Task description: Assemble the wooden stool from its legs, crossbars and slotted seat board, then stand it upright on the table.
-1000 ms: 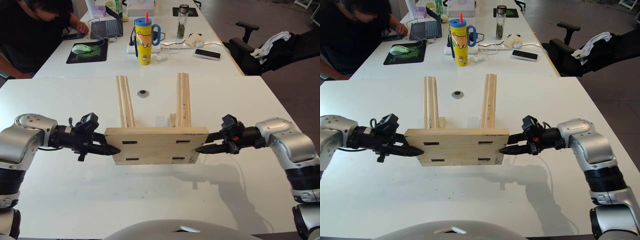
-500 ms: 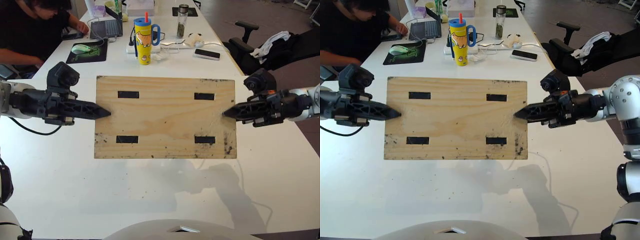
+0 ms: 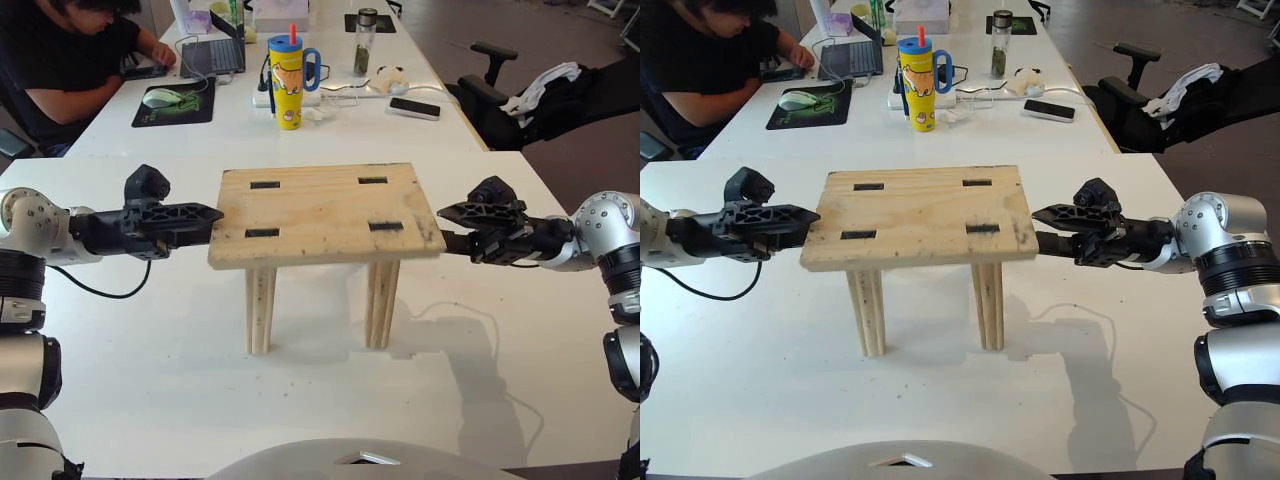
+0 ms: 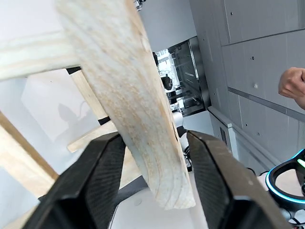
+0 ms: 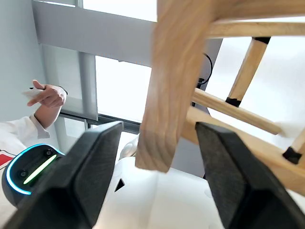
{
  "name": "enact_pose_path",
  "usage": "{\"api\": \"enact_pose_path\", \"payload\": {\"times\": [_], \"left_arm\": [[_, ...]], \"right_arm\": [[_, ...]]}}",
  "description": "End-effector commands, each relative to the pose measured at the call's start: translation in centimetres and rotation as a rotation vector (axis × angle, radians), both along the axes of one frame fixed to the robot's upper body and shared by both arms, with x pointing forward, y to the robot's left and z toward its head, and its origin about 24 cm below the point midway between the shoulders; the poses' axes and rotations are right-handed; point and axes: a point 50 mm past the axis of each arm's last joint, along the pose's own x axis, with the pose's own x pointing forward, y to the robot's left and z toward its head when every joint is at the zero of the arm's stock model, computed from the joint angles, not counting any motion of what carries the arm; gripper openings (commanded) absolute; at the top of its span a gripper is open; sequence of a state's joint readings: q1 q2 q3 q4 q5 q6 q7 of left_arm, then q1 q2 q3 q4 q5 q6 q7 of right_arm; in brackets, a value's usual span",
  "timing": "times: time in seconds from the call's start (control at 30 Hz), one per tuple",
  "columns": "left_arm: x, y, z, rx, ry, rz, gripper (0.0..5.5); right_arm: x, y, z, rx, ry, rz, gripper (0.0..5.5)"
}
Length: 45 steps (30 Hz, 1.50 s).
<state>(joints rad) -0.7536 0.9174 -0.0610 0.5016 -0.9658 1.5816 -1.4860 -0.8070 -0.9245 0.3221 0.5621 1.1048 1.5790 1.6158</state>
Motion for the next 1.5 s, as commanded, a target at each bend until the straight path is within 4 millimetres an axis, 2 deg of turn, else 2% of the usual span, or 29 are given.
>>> {"api": "enact_pose_path", "payload": {"times": [0.03,0.1,0.23,0.33,0.43,0.47,0.6,0.7,0.8,0.87,1.0,1.1,1.23,1.33,1.5], "left_arm": [[0.7,0.6,2.2,-0.042,-0.068,0.055,3.1],[0.5,2.3,1.8,0.022,-0.087,0.129,3.35],[-1.7,7.0,-1.6,0.267,-0.102,0.23,3.43],[-3.1,7.9,-3.4,0.309,-0.081,0.22,3.43],[-6.1,8.2,-5.8,0.432,-0.1,0.1,3.43],[-7.0,8.1,-6.1,0.445,-0.103,0.059,3.43],[-10.9,5.4,-6.8,0.594,-0.225,-0.34,3.04],[-11.7,2.2,-6.4,0.564,-0.349,-0.52,2.55],[-11.3,-1.8,-6.2,0.517,-0.526,-0.55,2.1],[-10.4,-4.2,-7.0,0.58,-0.73,-0.558,1.84],[-9.3,-7.5,-7.7,0.628,-0.964,-0.529,1.26],[-8.8,-9.7,-8.0,0.648,-1.107,-0.58,0.74],[-7.4,-11.1,-8.4,0.73,-1.226,-0.622,0.05],[-5.7,-11.2,-8.6,0.812,-1.28,-0.627,0.0],[-3.3,-11.2,-8.6,0.898,-1.339,-0.612,0.0]], "right_arm": [[-0.6,-0.9,-0.4,-0.034,-0.009,-0.025,3.66],[-1.2,-1.5,-0.9,-0.067,-0.017,-0.026,3.91],[-3.9,-3.2,-3.9,-0.258,-0.113,0.001,4.66],[-5.4,-3.5,-5.4,-0.276,-0.173,0.018,4.79],[-6.8,-2.6,-6.3,-0.292,-0.293,0.07,4.79],[-7.1,-2.2,-6.4,-0.296,-0.337,0.079,4.79],[-8.5,0.6,-6.6,-0.343,-0.565,0.154,4.38],[-8.8,2.1,-7.8,-0.417,-0.731,0.252,3.89],[-7.9,3.4,-8.4,-0.408,-0.842,0.314,3.42],[-6.9,4.1,-8.4,-0.382,-0.903,0.368,3.14],[-4.9,5.6,-8.5,-0.363,-1.057,0.496,2.55],[-4.4,6.0,-9.2,-0.39,-1.126,0.588,2.0],[-2.7,7.0,-9.3,-0.378,-1.174,0.566,1.3],[-0.7,7.9,-9.0,-0.363,-1.204,0.447,0.75],[2.1,8.8,-8.7,-0.428,-1.317,0.358,0.02]]}}
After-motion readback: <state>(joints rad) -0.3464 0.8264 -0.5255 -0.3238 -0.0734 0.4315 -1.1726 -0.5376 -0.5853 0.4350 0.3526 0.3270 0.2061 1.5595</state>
